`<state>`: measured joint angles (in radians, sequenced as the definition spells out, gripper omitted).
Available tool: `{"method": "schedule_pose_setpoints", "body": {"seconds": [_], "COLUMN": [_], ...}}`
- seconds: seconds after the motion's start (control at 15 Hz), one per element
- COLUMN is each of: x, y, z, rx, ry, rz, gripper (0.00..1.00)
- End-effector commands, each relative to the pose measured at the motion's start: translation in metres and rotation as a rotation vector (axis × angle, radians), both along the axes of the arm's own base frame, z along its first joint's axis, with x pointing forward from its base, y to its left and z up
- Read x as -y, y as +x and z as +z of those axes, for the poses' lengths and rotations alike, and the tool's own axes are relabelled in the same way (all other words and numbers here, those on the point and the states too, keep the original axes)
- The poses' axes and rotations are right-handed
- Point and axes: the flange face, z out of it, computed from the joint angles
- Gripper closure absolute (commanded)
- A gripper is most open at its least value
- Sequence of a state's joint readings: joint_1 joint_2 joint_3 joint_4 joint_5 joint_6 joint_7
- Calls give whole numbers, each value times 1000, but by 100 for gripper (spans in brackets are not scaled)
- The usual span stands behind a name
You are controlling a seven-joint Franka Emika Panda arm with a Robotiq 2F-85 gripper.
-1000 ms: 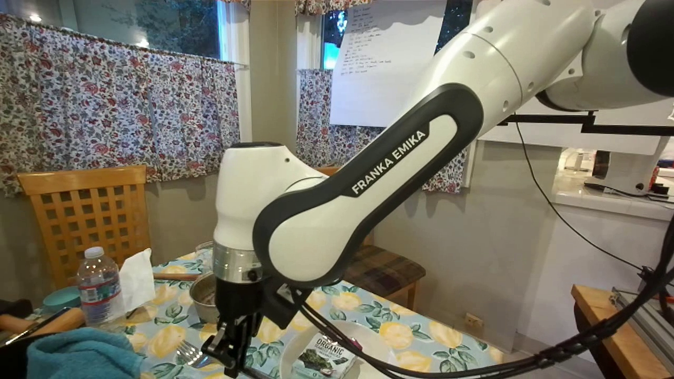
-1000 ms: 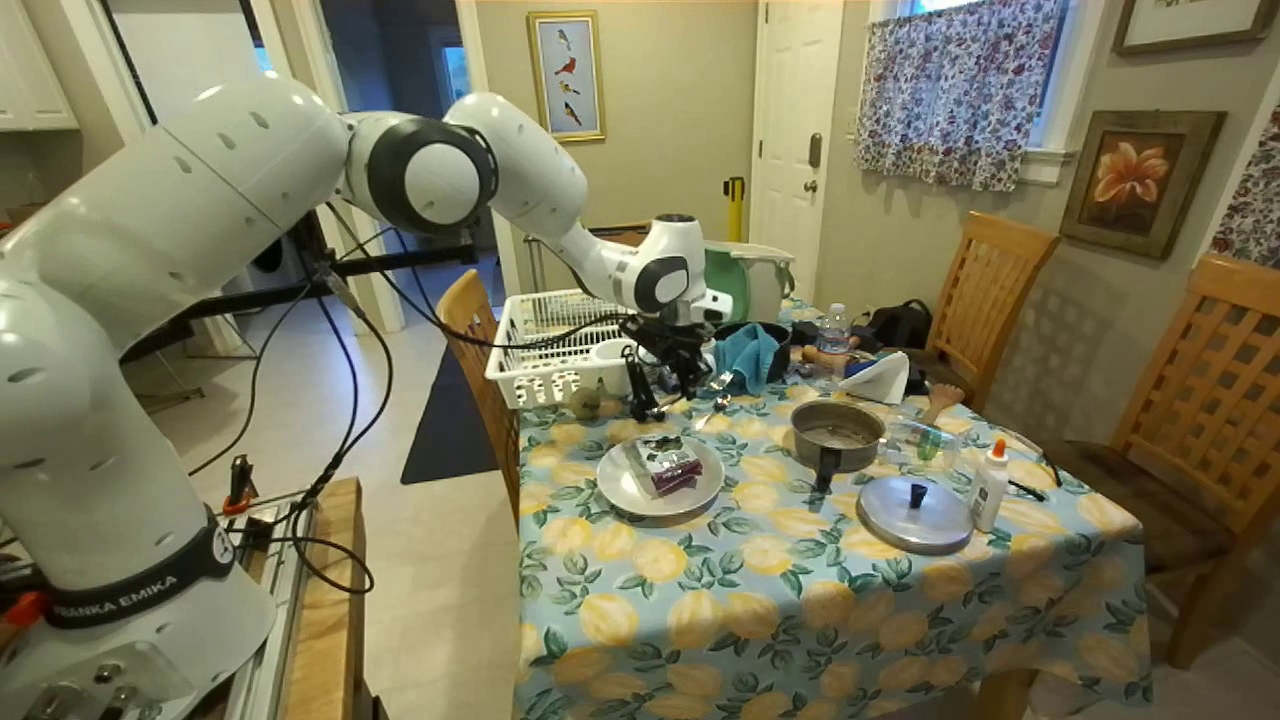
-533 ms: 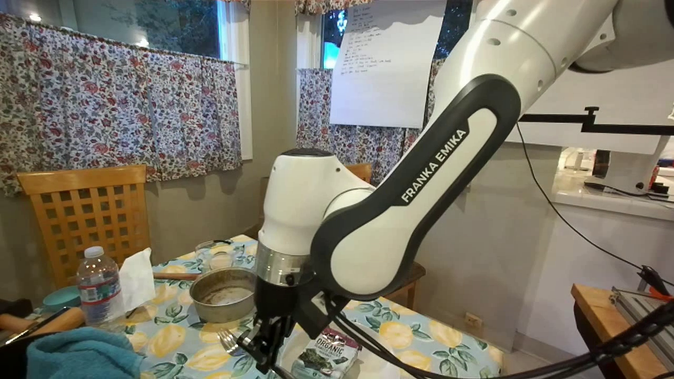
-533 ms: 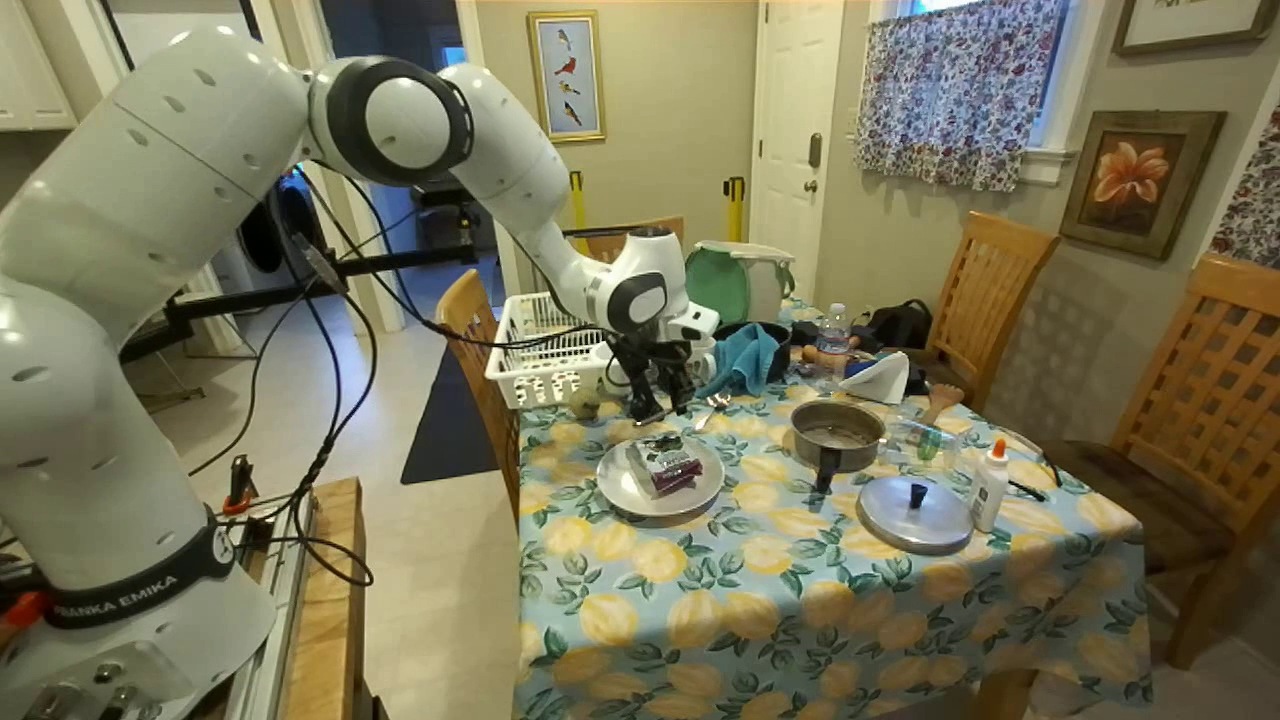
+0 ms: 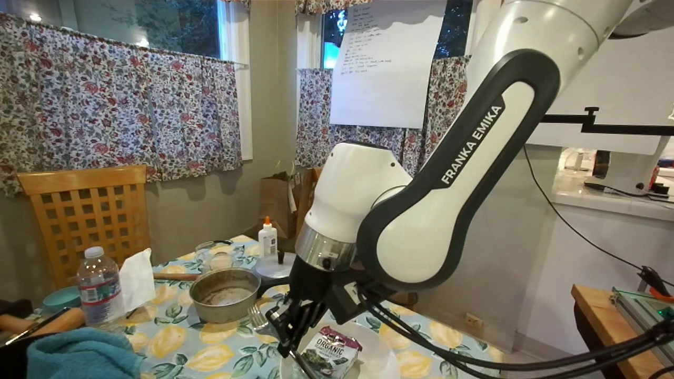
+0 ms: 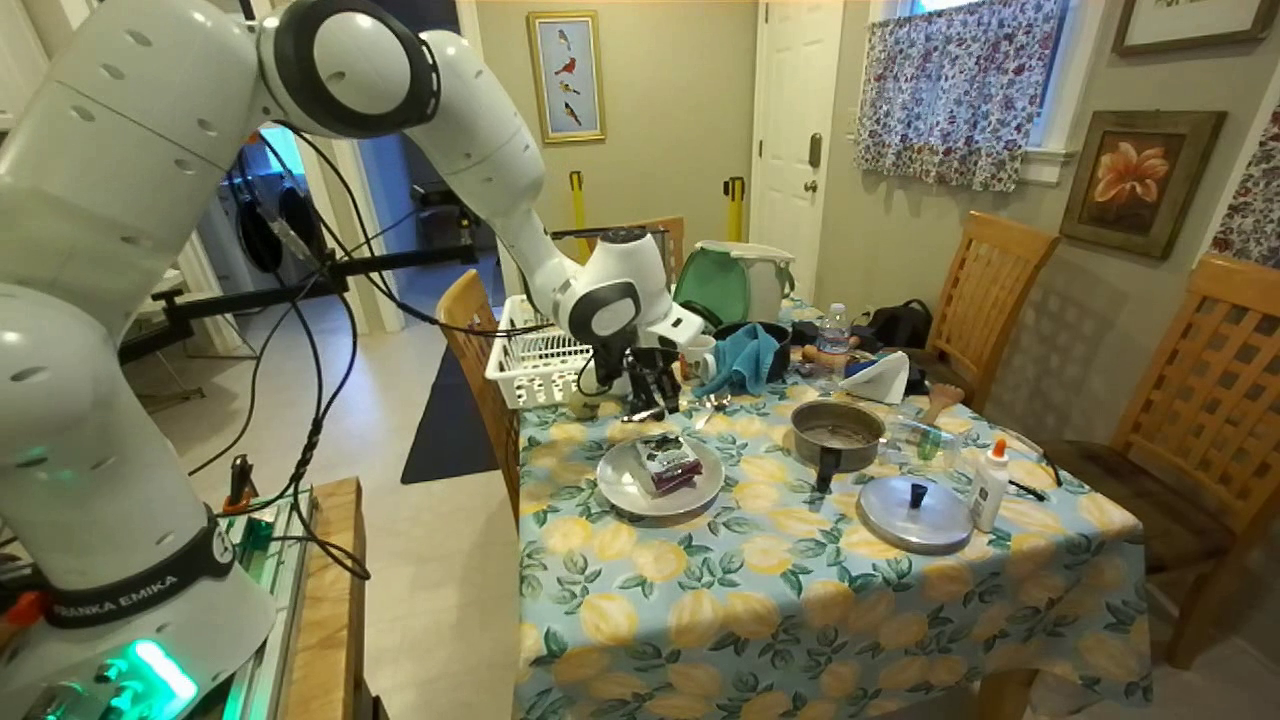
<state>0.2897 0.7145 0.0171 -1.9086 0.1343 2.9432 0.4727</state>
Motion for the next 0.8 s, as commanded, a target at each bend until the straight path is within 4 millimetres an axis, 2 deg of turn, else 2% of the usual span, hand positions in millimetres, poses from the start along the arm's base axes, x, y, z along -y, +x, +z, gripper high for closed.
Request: {"method": "schedule_pose_setpoints", "body": {"seconds": [0.0, 0.4, 0.73], "x": [20, 54, 78], "y": [-27, -49, -65], "z": [13, 13, 1], "rx": [-19, -61, -82], "ry": [23, -4, -36], "rz": [-53, -80, -36], "gripper": [96, 96, 96]}}
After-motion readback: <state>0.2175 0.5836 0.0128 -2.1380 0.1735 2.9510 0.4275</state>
